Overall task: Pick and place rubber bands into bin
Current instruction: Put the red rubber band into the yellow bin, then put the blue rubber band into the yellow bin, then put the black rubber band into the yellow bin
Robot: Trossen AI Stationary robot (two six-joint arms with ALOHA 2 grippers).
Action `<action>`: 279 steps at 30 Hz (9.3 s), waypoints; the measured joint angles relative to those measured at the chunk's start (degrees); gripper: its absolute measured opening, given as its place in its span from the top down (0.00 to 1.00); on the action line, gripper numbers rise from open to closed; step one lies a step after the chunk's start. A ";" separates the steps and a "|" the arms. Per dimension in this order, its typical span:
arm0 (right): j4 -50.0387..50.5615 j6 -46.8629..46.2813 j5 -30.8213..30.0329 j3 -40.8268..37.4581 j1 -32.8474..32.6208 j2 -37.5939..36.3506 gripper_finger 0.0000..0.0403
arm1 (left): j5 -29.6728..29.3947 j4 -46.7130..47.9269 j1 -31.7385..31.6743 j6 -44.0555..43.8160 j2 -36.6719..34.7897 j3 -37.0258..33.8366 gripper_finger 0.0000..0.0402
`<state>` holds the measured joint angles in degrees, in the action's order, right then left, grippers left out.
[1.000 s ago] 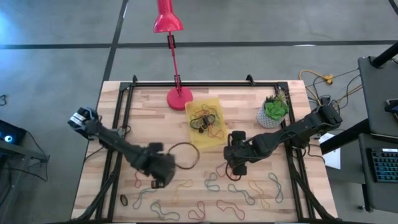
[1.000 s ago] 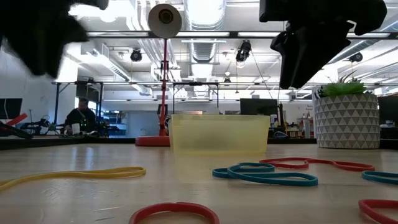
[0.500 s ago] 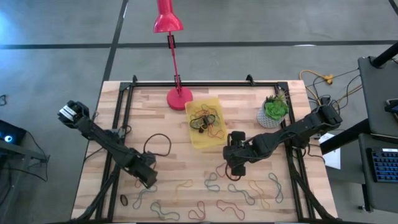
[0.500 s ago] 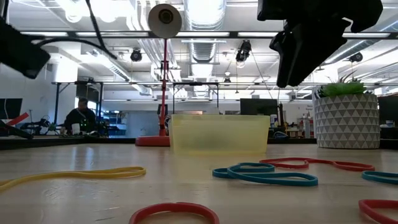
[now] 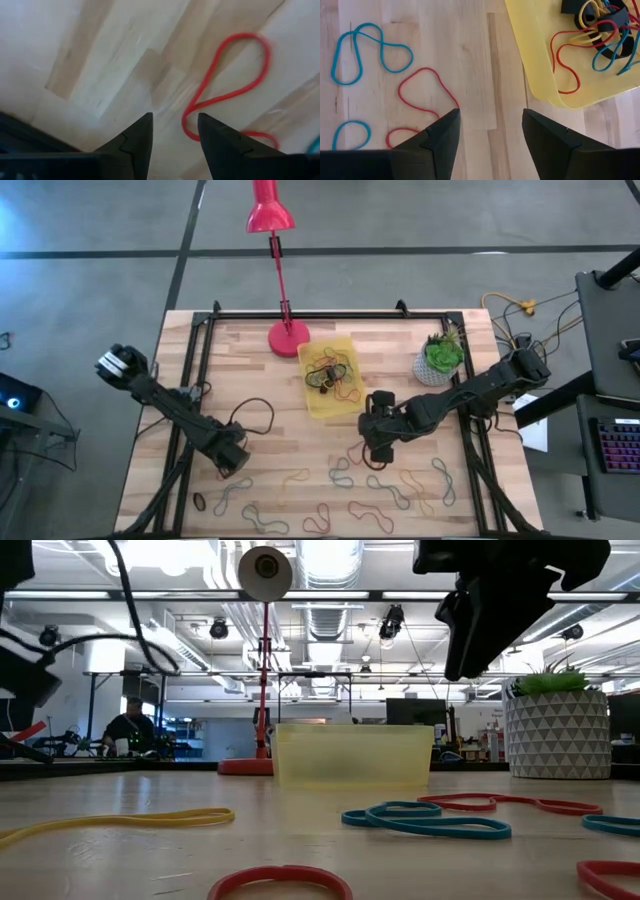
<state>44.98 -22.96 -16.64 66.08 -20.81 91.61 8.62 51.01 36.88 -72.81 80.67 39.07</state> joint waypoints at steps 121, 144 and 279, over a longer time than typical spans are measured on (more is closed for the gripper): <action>-4.58 -77.94 4.37 -22.65 -26.05 -10.51 0.98 | -18.01 -25.99 -23.74 38.93 -12.98 19.71 0.51; -13.34 -8.34 1.38 2.55 22.65 0.01 0.91 | -19.14 -26.75 -15.58 15.15 -16.53 0.29 0.51; 0.54 -23.61 -2.50 -8.15 -7.91 6.38 0.41 | -10.33 25.91 -22.13 32.72 3.90 10.44 0.61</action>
<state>45.52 -46.57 -19.15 57.93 -28.72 98.00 -1.71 76.92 14.75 -40.09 84.57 49.51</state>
